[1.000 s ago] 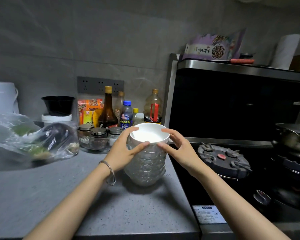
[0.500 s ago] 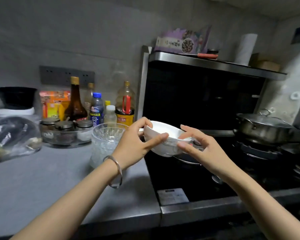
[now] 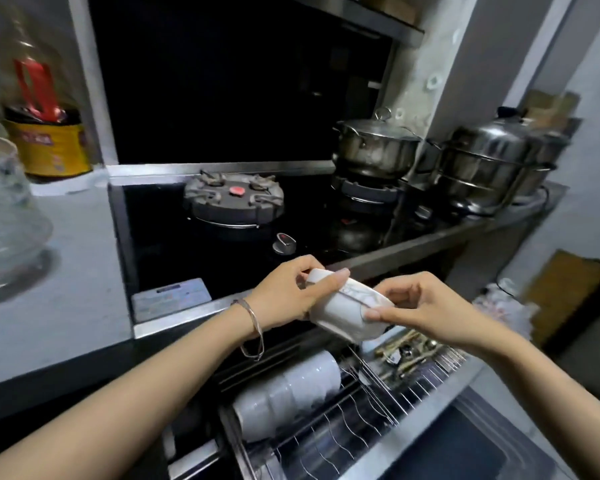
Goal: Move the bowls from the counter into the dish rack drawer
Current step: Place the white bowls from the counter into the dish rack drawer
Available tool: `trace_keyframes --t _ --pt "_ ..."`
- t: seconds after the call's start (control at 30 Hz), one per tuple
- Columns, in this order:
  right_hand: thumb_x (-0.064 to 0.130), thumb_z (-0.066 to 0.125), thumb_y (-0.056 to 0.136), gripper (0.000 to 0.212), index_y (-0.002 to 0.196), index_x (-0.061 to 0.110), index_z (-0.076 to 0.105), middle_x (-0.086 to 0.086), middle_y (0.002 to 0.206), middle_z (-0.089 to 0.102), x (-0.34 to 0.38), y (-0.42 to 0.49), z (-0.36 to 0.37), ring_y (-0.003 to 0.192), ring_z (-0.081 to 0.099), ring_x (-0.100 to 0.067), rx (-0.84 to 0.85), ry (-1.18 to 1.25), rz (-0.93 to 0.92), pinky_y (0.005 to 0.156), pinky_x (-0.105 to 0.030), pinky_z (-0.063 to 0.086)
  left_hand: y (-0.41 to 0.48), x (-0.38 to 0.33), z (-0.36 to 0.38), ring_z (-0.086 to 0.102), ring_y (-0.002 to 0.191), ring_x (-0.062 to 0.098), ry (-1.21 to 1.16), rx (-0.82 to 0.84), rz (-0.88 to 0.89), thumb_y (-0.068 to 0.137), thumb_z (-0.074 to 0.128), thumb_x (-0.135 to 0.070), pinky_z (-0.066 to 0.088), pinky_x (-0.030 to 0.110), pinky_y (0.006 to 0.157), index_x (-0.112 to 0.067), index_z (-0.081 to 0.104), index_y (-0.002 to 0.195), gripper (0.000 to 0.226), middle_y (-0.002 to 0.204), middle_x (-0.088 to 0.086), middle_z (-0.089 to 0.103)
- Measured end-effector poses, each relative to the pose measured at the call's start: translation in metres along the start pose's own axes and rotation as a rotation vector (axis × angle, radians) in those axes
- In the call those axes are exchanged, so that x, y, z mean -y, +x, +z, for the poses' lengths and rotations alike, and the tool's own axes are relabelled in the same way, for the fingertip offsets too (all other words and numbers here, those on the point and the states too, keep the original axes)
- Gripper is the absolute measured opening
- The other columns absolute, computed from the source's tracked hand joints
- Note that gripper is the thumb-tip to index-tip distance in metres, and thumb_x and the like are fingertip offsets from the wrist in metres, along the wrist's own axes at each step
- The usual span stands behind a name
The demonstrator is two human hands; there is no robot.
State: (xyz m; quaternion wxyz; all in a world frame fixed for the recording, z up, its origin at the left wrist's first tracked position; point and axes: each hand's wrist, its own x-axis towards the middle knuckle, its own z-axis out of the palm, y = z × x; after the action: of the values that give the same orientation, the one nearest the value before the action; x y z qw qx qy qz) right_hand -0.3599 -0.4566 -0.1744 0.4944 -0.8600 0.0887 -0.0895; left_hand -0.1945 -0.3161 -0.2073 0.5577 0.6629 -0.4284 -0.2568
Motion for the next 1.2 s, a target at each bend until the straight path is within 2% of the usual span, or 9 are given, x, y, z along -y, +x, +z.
trace_keyframes --t 0.1,0.17,0.27,0.33,0.43,0.6,0.73,1.07,1.2 --pt "0.034 0.075 0.071 0.027 0.09 0.015 0.075 -0.003 0.085 0.077 -0.038 -0.013 -0.011 0.077 0.069 -0.008 -0.074 0.06 0.097 0.067 -0.016 0.051 0.013 0.026 0.032 0.062 0.087 0.002 0.055 0.063 0.033 0.081 0.061 -0.052 0.054 0.024 0.074 -0.029 0.057 0.107 0.035 0.1 -0.008 0.064" --pt "0.036 0.073 0.071 0.029 0.095 0.018 0.075 -0.005 0.089 0.077 -0.064 -0.018 -0.017 0.078 0.071 -0.01 -0.127 0.092 0.166 0.07 -0.017 0.052 0.016 0.046 0.05 0.062 0.084 -0.004 0.149 0.111 0.031 0.085 0.056 -0.048 0.049 0.014 0.073 -0.031 0.044 0.128 0.048 0.117 -0.011 0.059" --pt "0.04 0.071 0.071 0.033 0.099 0.022 0.074 -0.006 0.092 0.077 -0.104 -0.021 -0.025 0.082 0.072 -0.011 -0.173 0.122 0.264 0.075 -0.019 0.051 0.014 0.078 0.067 0.061 0.105 0.012 0.369 0.175 0.015 0.084 0.05 -0.056 0.047 0.03 0.094 -0.028 0.029 0.142 0.068 0.135 -0.007 0.051" --pt "0.042 0.071 0.07 0.037 0.101 0.022 0.074 -0.004 0.094 0.077 -0.128 -0.019 -0.027 0.084 0.072 -0.011 -0.216 0.146 0.325 0.068 -0.016 0.053 0.012 0.1 0.075 0.049 0.125 0.017 0.529 0.239 0.036 0.083 0.046 -0.061 0.041 0.036 0.103 -0.027 0.026 0.144 0.072 0.145 -0.003 0.043" --pt "0.044 0.071 0.067 0.046 0.104 0.017 0.073 -0.002 0.092 0.077 -0.162 -0.011 -0.023 0.082 0.072 -0.014 -0.276 0.165 0.412 0.066 -0.021 0.054 0.011 0.135 0.082 0.041 0.131 0.017 0.781 0.305 0.057 0.087 0.043 -0.059 0.039 0.034 0.102 -0.029 0.023 0.144 0.067 0.149 -0.007 0.036" --pt "0.036 0.066 0.082 0.02 0.1 0.028 0.073 0.002 0.09 0.076 -0.212 0.016 -0.008 0.081 0.071 -0.018 -0.306 0.203 0.537 0.057 -0.026 0.054 0.02 0.196 0.087 0.032 0.135 0.015 0.915 0.377 0.039 0.09 0.042 -0.055 0.029 0.028 0.106 -0.022 0.024 0.144 0.065 0.152 -0.004 0.03" --pt "0.028 0.056 0.092 0.028 0.115 0.018 0.067 -0.002 0.104 0.07 -0.246 0.046 0.003 0.094 0.063 -0.021 -0.34 0.232 0.619 0.067 -0.029 0.05 0.032 0.237 0.092 0.008 0.145 0.013 1.061 0.423 -0.007 0.092 0.034 -0.057 0.013 0.032 0.115 -0.022 0.008 0.148 0.072 0.159 -0.006 0.005" --pt "0.017 0.056 0.092 0.027 0.117 0.011 0.065 -0.015 0.12 0.064 -0.304 0.11 0.017 0.113 0.057 -0.033 -0.47 0.363 0.763 0.099 -0.046 0.045 0.044 0.3 0.098 0.003 0.144 0.008 0.91 0.385 -0.027 0.09 0.034 -0.059 0.018 0.035 0.112 -0.033 0.001 0.148 0.071 0.157 -0.014 -0.006" --pt "0.017 0.06 0.088 0.024 0.11 0.008 0.067 -0.018 0.117 0.064 -0.32 0.121 0.021 0.11 0.058 -0.036 -0.479 0.392 0.83 0.097 -0.047 0.047 0.044 0.309 0.101 0.007 0.144 0.008 0.899 0.334 0.017 0.09 0.035 -0.06 0.021 0.032 0.11 -0.032 0.004 0.148 0.072 0.158 -0.013 -0.002"
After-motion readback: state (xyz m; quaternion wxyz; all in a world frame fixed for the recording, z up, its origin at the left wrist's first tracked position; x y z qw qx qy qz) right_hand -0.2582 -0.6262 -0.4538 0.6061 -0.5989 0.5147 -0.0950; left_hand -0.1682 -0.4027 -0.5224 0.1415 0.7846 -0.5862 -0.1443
